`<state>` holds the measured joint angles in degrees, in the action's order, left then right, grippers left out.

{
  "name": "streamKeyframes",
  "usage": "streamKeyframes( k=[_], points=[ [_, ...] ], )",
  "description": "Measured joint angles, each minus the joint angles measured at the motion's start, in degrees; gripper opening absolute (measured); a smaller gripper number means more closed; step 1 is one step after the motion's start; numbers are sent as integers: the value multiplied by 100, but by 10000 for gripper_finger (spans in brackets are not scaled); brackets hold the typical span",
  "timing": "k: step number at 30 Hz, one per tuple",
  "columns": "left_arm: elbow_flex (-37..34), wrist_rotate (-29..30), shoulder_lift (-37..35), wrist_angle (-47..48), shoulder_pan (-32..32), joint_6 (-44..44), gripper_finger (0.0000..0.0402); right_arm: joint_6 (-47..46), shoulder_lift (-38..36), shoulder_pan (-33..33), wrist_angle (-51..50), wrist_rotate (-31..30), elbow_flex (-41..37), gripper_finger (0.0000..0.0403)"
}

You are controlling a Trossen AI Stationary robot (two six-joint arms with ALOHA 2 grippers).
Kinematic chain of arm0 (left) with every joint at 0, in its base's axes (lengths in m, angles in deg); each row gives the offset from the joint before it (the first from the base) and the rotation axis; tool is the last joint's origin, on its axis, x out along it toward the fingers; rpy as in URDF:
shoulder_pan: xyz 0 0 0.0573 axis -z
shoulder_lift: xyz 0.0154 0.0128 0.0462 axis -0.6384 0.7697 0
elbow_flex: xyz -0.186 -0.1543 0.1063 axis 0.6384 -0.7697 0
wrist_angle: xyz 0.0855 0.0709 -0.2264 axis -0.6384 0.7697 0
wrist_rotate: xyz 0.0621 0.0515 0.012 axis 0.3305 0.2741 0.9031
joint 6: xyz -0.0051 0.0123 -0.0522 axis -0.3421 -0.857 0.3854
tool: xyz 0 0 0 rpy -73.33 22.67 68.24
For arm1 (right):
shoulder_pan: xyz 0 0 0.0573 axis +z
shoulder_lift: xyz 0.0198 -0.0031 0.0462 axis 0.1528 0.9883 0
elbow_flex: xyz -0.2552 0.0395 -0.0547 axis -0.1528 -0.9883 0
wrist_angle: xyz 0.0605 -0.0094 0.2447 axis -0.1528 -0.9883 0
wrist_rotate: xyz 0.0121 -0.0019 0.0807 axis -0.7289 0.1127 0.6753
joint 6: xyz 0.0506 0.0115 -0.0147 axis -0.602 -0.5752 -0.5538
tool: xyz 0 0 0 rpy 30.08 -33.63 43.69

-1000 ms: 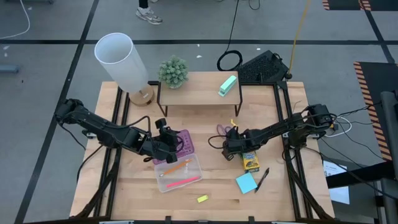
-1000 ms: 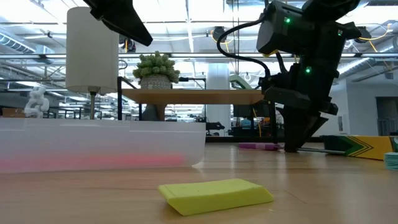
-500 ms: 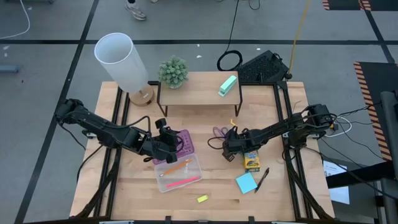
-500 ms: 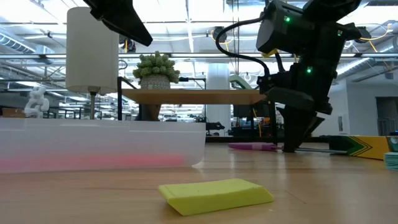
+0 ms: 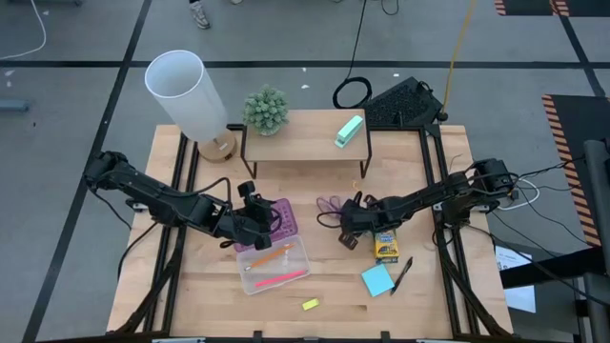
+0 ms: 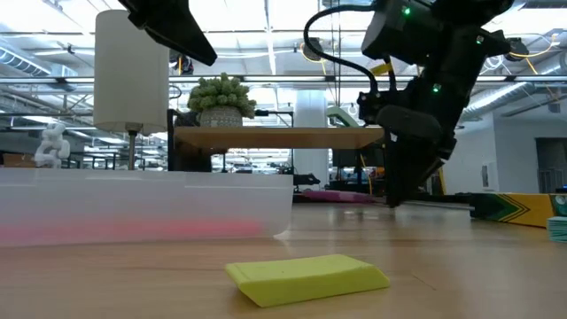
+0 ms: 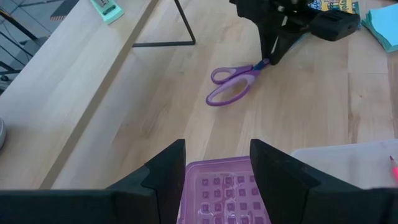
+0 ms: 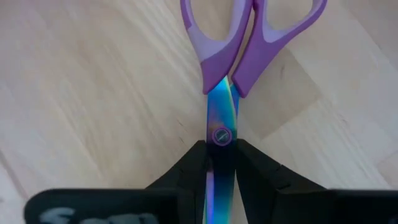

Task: Pack school essentials
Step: Put the purple scissors into the transparent box

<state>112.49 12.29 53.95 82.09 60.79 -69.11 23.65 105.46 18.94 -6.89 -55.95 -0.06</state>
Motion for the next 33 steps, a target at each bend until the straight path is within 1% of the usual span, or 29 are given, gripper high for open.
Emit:
streamKeyframes(
  k=[5, 10, 13, 16, 22, 25, 29, 33],
  points=[
    [0, -3, -19, 340, 24, 224, 184, 374, -4, 0, 302, 26, 0, 65],
    [0, 22, -264, 1089, 183, 823, 184, 745, -7, 0, 645, 386, 9, 65],
    [0, 169, -422, 1445, 286, 1216, 184, 980, -20, 0, 731, 598, 95, 65],
    [0, 314, -534, 1653, 412, 1457, 184, 1224, -31, 0, 710, 744, 319, 66],
    [0, 369, -542, 1669, 566, 1445, 184, 1736, -33, 88, 656, 892, 933, 66],
    [0, 531, -547, 1669, 568, 1443, 184, 1972, -33, 128, 638, 898, 1257, 66],
    [0, 764, -748, 1646, 597, 1474, 184, 2090, 18, 162, 667, 923, 1687, 66],
    [-2, 998, -1009, 1644, 706, 1608, 184, 2126, 313, 164, 676, 1187, 2107, 66]
  ],
)
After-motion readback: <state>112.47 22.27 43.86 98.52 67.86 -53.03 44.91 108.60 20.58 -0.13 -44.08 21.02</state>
